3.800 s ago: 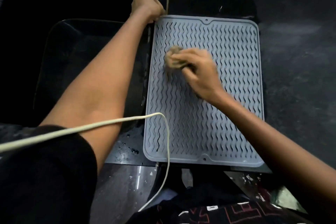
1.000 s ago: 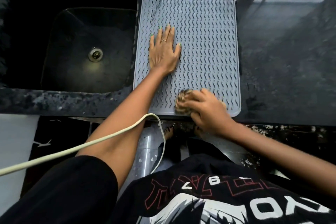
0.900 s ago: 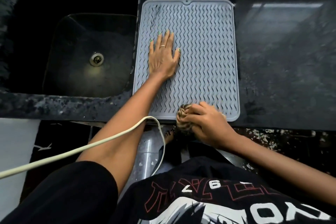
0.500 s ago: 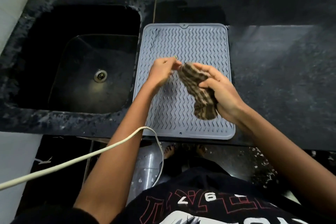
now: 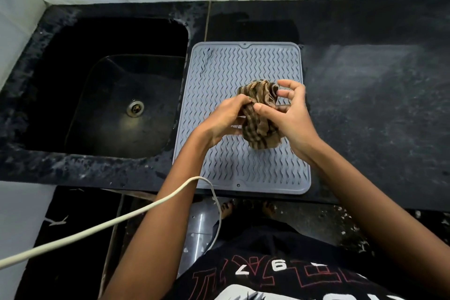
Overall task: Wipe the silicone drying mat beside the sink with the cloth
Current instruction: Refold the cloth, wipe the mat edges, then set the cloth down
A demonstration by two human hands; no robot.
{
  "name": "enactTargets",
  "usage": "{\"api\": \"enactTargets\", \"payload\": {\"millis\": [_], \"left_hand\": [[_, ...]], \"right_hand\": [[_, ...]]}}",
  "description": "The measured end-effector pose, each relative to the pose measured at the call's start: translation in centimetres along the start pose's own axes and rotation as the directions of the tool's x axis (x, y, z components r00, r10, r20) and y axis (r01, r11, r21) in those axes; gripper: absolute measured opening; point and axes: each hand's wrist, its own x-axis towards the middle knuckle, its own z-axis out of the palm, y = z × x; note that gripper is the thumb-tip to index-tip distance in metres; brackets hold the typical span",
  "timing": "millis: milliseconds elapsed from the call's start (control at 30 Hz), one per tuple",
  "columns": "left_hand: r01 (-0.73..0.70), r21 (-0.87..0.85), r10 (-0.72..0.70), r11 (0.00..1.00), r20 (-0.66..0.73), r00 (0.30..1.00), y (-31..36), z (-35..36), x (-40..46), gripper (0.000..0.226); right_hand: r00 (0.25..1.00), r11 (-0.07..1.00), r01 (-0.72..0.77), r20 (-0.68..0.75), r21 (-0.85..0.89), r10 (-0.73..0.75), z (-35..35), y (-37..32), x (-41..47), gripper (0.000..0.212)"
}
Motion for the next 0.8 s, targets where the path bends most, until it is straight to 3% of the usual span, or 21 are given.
{"api": "enactTargets", "payload": {"millis": [233,467,633,733,800], "left_hand": [[-0.007,0.001,0.007,1.000,0.041,0.999,0.3,0.0,-0.4,0.020],[-0.062,0.014,0.062,0.998,0.001,0.998,1.0,-0.4,-0.7,0.015],[-0.168,0.115,0.173,0.979,-0.042,0.984,1.8,-1.0,-1.2,0.008],[-0.265,0.118,0.277,0.957,-0.099,0.956,2.4,-1.7,-1.4,0.011],[-0.256,0.131,0.271,0.958,-0.113,0.956,2.3,-2.7,-1.4,0.019]], "right_hand": [[0.997,0.997,-0.069,-0.021,0.036,0.070,-0.8,-0.3,1.1,0.030],[0.999,0.999,-0.045,0.003,0.027,0.045,-0.6,-1.1,1.1,0.023],[0.975,0.972,0.163,-0.121,-0.170,-0.184,-0.1,-3.0,1.2,0.021],[0.899,0.907,0.363,-0.177,-0.213,-0.401,0.0,-4.5,1.0,0.020],[0.858,0.848,0.446,-0.134,-0.286,-0.496,-0.2,-4.8,1.1,0.020]]}}
